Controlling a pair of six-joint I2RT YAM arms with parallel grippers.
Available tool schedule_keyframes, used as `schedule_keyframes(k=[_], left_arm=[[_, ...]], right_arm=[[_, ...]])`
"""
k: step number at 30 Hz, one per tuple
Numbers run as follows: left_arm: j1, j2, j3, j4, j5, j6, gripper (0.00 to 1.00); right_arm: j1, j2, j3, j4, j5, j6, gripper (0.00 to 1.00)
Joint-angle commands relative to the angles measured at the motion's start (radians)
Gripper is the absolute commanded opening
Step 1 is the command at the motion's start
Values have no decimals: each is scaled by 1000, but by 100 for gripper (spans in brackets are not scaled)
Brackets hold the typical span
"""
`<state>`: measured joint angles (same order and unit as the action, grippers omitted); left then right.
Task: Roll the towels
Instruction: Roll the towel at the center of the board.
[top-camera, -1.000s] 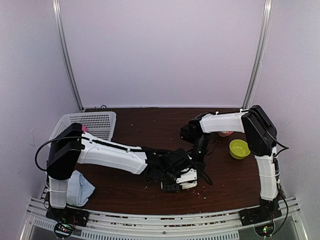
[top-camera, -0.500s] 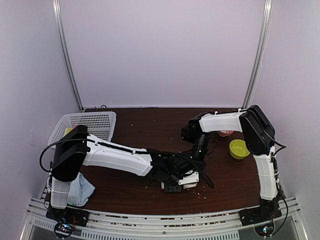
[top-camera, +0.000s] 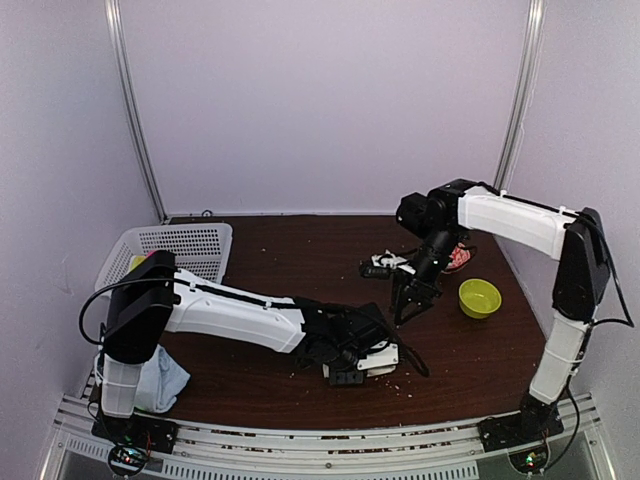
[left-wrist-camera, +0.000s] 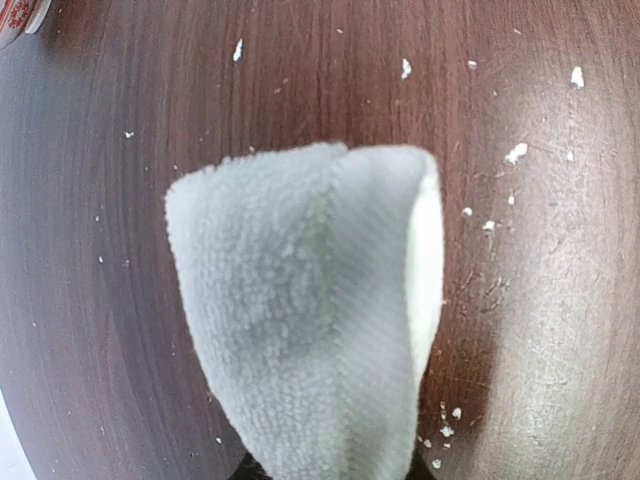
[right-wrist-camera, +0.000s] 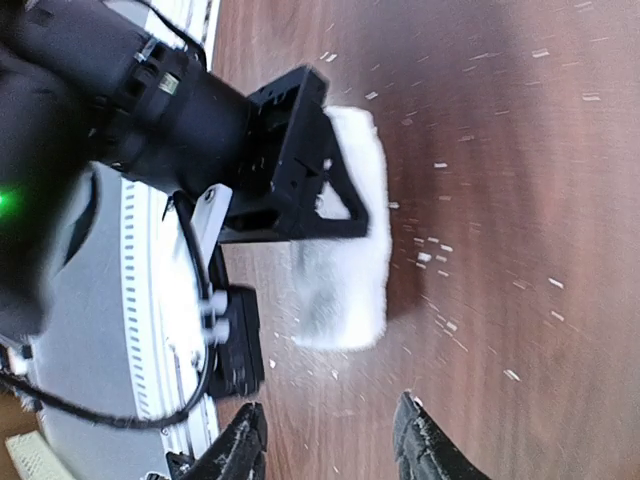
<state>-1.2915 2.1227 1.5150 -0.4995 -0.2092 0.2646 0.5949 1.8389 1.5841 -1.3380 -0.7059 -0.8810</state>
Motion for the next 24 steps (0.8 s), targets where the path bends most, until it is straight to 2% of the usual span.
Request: schedule_keyframes(k=[1, 4, 7, 10, 12, 15, 19, 24], left_arm=[[-5, 43, 11, -39, 6, 14, 5], [-5, 43, 14, -39, 4, 14, 5], [-5, 43, 14, -39, 2, 14, 3], [-3, 39, 15, -39, -4, 16, 2], [-3, 31, 17, -32, -4, 14, 1], [-2, 13, 40, -31, 0, 15, 0], [6, -19, 107, -64, 7, 4, 0], [33, -72, 186, -102, 41, -47, 0]], right_arm=[[-77, -68, -47, 57, 29, 50, 44], [-137, -145, -129, 216, 15, 171, 44], [-200, -299, -304, 551, 19, 367, 44], [-256, -441, -513, 904, 141, 548, 45], [-295, -502, -647, 1079, 181, 580, 45], [-321, -526, -682, 1131, 248, 594, 46], [-342, -531, -683, 1137, 205, 618, 51], [-349, -538, -683, 1136, 203, 622, 52]])
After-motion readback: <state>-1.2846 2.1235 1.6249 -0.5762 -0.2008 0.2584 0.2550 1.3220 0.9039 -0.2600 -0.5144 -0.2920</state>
